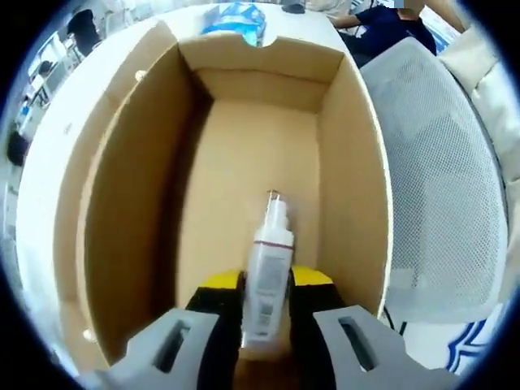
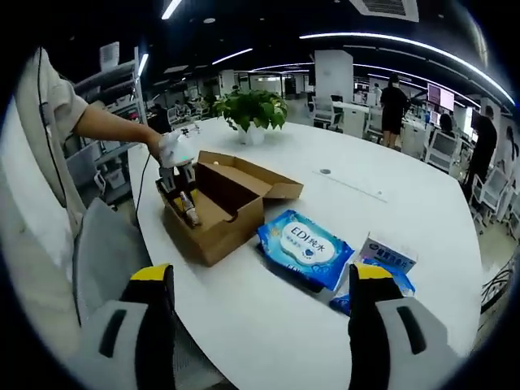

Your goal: Operate the shoe box by opening the lid, removing the specified soft item, and placing it in the target area until the item is outside and the box remains undamaged.

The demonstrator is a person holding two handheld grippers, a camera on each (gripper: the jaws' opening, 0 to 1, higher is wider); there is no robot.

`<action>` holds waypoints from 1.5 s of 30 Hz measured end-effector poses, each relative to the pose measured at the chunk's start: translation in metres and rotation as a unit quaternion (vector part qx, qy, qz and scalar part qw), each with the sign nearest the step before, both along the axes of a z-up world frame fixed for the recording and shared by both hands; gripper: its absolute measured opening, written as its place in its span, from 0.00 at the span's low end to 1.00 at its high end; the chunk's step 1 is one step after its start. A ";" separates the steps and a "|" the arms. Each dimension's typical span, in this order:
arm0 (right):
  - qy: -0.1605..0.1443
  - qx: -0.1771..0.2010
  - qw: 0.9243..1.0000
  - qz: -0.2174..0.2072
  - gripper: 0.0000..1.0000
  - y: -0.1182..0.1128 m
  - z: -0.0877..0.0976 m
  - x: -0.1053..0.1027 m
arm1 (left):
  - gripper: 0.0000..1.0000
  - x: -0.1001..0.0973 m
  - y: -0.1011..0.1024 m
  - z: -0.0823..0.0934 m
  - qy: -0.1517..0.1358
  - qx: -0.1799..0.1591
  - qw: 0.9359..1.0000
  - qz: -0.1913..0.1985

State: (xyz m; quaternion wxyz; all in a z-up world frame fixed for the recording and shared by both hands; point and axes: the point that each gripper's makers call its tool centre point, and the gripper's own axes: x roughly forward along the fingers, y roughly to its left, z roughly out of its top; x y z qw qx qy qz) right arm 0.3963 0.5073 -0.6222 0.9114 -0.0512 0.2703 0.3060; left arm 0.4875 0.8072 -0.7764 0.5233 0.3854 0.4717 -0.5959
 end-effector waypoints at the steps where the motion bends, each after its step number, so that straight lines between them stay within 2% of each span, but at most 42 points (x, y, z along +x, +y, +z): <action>1: -0.002 0.001 1.000 0.002 0.83 0.002 0.001 0.000 | 0.18 0.000 0.000 0.001 -0.001 -0.002 1.000 -0.002; 6: -0.011 0.005 1.000 0.015 0.79 0.010 0.004 0.001 | 0.17 -0.003 -0.001 0.006 0.007 -0.008 1.000 0.011; 10: -0.012 0.005 1.000 0.025 0.77 0.016 0.003 0.002 | 0.17 -0.001 -0.004 0.013 -0.002 -0.021 1.000 0.023; 23: -0.026 0.008 0.997 0.071 0.70 0.041 0.006 0.004 | 0.17 -0.001 -0.024 0.044 -0.017 -0.083 0.995 0.050; 32: -0.034 0.011 0.995 0.094 0.61 0.053 0.006 0.006 | 0.17 -0.012 -0.041 0.070 -0.020 -0.125 0.991 0.048; 45: -0.037 0.017 0.992 0.120 0.54 0.074 0.003 0.009 | 0.17 -0.027 -0.066 0.094 -0.016 -0.163 0.986 0.027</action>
